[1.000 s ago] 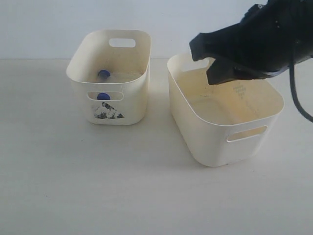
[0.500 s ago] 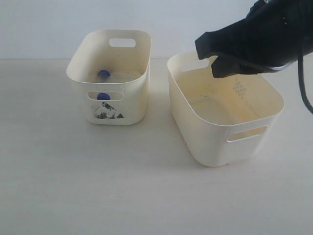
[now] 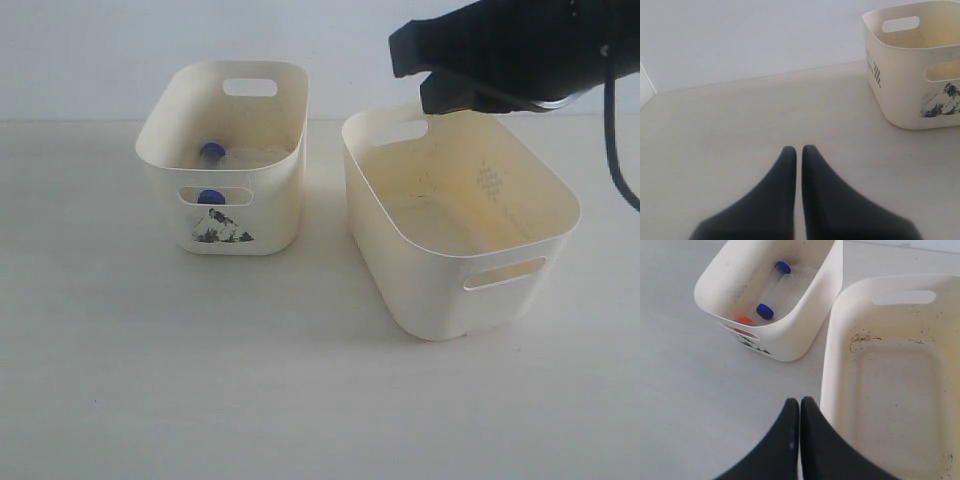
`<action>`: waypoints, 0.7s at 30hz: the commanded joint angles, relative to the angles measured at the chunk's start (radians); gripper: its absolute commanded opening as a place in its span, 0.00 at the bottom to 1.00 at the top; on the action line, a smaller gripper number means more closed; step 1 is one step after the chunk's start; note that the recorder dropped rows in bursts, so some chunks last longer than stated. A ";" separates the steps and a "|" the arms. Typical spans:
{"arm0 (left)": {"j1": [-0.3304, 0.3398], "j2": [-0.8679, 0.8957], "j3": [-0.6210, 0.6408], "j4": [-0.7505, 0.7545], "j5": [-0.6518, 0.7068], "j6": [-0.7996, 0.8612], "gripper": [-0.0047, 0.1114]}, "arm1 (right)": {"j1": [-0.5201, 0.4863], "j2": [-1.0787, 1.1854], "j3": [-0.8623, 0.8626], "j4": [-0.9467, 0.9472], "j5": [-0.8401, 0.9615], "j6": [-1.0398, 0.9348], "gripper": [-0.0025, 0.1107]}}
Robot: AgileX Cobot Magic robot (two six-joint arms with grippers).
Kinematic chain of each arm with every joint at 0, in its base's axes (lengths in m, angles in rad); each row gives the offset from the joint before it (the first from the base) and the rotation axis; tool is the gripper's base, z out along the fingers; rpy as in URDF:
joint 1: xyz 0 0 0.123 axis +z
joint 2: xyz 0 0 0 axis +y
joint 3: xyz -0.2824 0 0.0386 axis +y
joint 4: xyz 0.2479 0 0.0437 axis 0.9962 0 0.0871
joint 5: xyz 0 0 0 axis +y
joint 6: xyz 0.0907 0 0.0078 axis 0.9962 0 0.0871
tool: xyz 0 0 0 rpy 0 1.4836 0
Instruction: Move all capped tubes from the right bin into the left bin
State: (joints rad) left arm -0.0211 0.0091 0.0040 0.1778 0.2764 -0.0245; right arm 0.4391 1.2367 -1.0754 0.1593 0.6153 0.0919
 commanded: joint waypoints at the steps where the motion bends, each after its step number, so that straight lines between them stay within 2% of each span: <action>1: 0.001 -0.002 -0.004 -0.001 -0.015 -0.012 0.08 | -0.001 -0.021 0.029 -0.026 -0.017 -0.053 0.02; 7: 0.001 -0.002 -0.004 -0.001 -0.015 -0.012 0.08 | -0.001 -0.123 0.172 -0.038 -0.113 -0.053 0.02; 11: 0.001 -0.002 -0.004 -0.001 -0.015 -0.012 0.08 | -0.023 -0.230 0.308 -0.002 -0.267 -0.042 0.02; 16: 0.001 -0.002 -0.004 -0.001 -0.015 -0.012 0.08 | -0.136 -0.390 0.493 0.168 -0.421 -0.038 0.02; 21: 0.001 -0.002 -0.004 -0.001 -0.015 -0.012 0.08 | -0.283 -0.576 0.669 0.289 -0.455 -0.038 0.02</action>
State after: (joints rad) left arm -0.0211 0.0091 0.0040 0.1778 0.2764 -0.0245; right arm 0.2264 0.7587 -0.4876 0.3855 0.1886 0.0559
